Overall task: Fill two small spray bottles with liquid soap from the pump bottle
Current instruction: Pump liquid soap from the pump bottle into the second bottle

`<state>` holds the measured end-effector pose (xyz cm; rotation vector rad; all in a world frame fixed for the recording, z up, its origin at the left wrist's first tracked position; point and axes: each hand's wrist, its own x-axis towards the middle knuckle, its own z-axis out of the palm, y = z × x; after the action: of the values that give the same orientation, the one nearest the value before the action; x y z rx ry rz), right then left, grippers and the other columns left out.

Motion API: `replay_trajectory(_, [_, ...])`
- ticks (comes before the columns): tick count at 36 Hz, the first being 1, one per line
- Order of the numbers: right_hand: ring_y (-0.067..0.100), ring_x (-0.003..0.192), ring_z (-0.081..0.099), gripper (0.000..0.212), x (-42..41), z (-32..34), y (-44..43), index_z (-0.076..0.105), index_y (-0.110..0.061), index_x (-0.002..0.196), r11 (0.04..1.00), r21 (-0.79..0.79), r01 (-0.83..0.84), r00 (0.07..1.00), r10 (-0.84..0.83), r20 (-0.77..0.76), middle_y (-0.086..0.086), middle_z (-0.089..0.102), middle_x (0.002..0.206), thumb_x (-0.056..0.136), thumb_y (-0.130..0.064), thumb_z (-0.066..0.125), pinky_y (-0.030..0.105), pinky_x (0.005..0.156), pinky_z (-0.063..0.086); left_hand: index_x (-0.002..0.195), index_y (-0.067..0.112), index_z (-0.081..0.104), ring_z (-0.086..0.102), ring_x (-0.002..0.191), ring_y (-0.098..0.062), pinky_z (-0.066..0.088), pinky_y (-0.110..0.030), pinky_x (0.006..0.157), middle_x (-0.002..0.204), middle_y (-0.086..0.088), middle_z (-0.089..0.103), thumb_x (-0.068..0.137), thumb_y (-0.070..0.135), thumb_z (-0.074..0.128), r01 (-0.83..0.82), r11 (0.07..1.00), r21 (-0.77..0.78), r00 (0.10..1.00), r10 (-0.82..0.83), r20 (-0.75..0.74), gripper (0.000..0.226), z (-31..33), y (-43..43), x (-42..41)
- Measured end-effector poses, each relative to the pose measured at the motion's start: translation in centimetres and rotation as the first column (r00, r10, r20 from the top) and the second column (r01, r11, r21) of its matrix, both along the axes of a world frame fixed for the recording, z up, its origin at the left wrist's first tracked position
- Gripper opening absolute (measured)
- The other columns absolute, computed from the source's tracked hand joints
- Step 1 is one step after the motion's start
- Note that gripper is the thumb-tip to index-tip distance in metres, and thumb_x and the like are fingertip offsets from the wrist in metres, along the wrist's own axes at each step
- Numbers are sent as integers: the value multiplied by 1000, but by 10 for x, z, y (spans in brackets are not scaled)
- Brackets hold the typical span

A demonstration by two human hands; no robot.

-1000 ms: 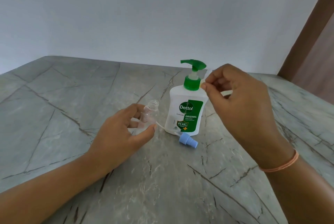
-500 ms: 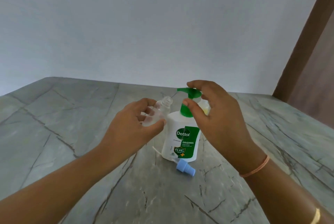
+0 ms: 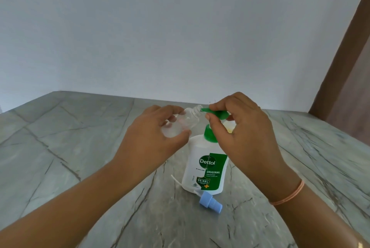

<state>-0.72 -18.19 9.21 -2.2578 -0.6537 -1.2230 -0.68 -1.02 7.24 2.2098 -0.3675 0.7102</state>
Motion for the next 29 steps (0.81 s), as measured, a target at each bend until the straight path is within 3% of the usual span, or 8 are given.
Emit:
replay_trajectory(5, [16, 78, 54, 14, 2, -7, 2, 63, -11, 90, 999, -7, 34, 999, -34, 19, 0, 58, 87, 82, -19, 55, 35, 63, 54, 101, 46, 53, 49, 94, 12, 44, -5, 69, 93, 24, 54, 70, 41, 73, -9, 998, -58, 997, 13, 77, 37, -8, 2, 0])
replay_trajectory(11, [17, 79, 53, 12, 5, -11, 3, 62, -10, 90, 999, 7, 35, 998, -35, 51, 0, 57, 88, 80, -12, 55, 33, 64, 52, 106, 37, 56, 55, 96, 7, 43, -3, 82, 100, 25, 57, 70, 34, 75, 30, 986, -162, 993, -10, 121, 41, -16, 7, 1])
replay_trajectory(22, [14, 80, 46, 17, 9, -29, 6, 62, -6, 88, 996, 71, 50, 986, -61, 155, 5, 59, 85, 84, -13, 48, 21, 70, 38, 106, 50, 44, 51, 100, 13, 38, 2, 79, 104, 31, 50, 69, 42, 63, 63, 981, -184, 987, -33, 159, 43, -25, 7, 1])
replay_trajectory(29, [14, 80, 51, 17, 7, -23, 5, 62, -10, 89, 996, 94, 7, 997, -14, 79, -4, 55, 87, 83, -17, 48, 22, 67, 43, 110, 39, 52, 56, 99, 2, 47, -10, 85, 104, 29, 52, 70, 42, 62, 40, 986, -162, 977, -5, 211, 41, -25, 8, 1])
